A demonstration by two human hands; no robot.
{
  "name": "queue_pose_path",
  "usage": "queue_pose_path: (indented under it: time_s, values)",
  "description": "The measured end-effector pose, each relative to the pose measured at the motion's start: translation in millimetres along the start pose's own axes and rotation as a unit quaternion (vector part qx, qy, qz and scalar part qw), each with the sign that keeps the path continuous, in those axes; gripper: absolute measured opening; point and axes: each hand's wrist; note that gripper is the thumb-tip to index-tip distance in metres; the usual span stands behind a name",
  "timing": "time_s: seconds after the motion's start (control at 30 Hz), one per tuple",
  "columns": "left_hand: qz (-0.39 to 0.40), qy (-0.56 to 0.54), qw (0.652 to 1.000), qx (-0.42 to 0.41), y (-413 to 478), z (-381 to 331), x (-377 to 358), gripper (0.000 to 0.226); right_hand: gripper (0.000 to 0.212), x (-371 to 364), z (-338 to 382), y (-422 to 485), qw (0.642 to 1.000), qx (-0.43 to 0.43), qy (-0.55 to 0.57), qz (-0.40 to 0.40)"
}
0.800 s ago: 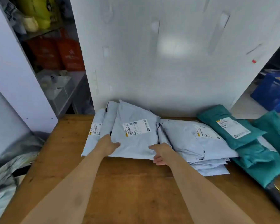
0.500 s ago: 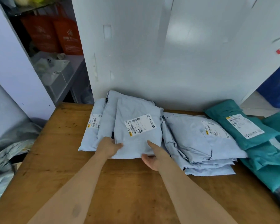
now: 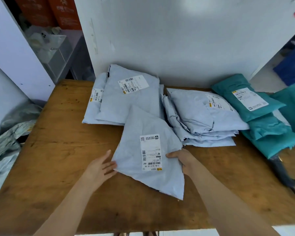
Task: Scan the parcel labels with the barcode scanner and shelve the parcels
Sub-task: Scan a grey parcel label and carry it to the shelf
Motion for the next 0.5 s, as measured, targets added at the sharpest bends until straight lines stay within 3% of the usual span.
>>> queue_pose_path:
  time_s: [0.03,0.13,0.23,0.3,0.37,0.43,0.5]
  values:
    - [-0.031,-0.001,0.999,-0.014,2.4,3.3,1.3,0.061,0.049,11.0,-7.5,-3.3,0.999,-0.013,-0.029,-0.004]
    - [-0.132,0.206,0.968,-0.052,6.6,17.4,-6.9,0.075,0.062,35.8,-25.8,-12.4,0.99,-0.037,-0.136,-0.028]
    - [-0.085,0.267,0.96,-0.003,6.3,28.4,-25.9,0.073,0.047,50.8,-40.3,-20.0,0.96,0.028,-0.252,-0.117]
    - [-0.014,0.269,0.961,0.056,2.8,38.4,-42.8,0.05,0.044,59.2,-45.7,-23.7,0.945,0.072,-0.276,-0.161]
    - [-0.004,0.295,0.955,0.041,0.5,53.0,-56.6,0.015,0.046,69.1,-48.6,-27.9,0.94,0.085,-0.287,-0.165]
    - [-0.049,0.29,0.956,-0.013,6.6,66.7,-60.9,0.011,0.044,84.8,-48.4,-34.0,0.917,0.091,-0.341,-0.186]
    - [-0.101,0.284,0.952,-0.05,11.0,74.1,-63.3,0.015,0.041,107.0,-42.5,-44.2,0.871,0.102,-0.399,-0.267]
Point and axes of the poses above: each hand's wrist, its own y-axis towards the middle knuckle, its own x-axis out of the back of the hand, z = x × y, and after that the axes turned 8 degrees about z, right-handed
